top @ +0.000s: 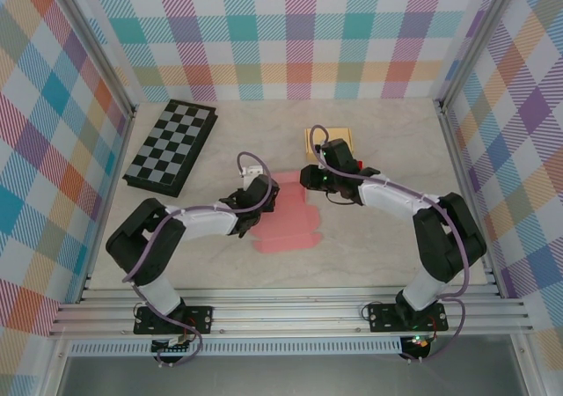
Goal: Fold the paper box
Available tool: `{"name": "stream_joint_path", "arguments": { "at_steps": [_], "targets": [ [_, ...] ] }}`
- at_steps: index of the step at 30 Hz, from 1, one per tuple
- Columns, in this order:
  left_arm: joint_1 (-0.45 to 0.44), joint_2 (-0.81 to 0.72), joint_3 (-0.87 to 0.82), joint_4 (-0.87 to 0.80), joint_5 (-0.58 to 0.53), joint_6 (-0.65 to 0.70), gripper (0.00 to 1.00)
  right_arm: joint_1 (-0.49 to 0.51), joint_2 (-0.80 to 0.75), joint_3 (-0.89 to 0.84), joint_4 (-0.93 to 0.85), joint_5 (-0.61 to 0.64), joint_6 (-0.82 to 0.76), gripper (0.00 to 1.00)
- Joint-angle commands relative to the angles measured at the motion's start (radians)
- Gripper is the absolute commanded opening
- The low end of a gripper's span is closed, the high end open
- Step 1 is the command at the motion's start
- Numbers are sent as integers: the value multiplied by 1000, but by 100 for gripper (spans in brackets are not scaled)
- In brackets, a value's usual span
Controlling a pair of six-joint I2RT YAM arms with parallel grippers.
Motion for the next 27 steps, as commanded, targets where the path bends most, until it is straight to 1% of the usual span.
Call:
{"name": "stream_joint_path", "arguments": {
  "at_steps": [1,4,8,11,13,15,16,19,21,25,27],
  "targets": [
    [-4,-81,-19,-32,40,-16,61,9,-2,-29,-58,58,7,24],
    [-5,-138,-51,-43,93,-5,65,12,-5,-27,-67,69,9,24],
    [-5,-243,-105,-53,175,9,66,17,-5,-26,-69,78,8,24],
    [5,-352,-126,-95,191,-9,68,21,-7,-28,-66,85,4,24],
    [42,-416,-123,-142,207,-53,69,24,-11,-30,-63,88,3,24],
    [106,-456,-116,-172,285,-97,66,27,-14,-31,-65,95,0,24],
    [142,-469,-115,-167,343,-118,66,28,-17,-32,-67,97,-2,24],
    [213,-462,-99,-153,468,-181,64,30,-22,-32,-69,106,-4,24],
    [229,-435,-90,-125,515,-206,61,31,-24,-32,-70,109,-6,24],
    [238,-362,-85,-56,558,-240,57,32,-23,-30,-74,107,-10,24],
    [238,-337,-83,-26,565,-256,56,33,-23,-28,-75,106,-13,24]
  ]
}}
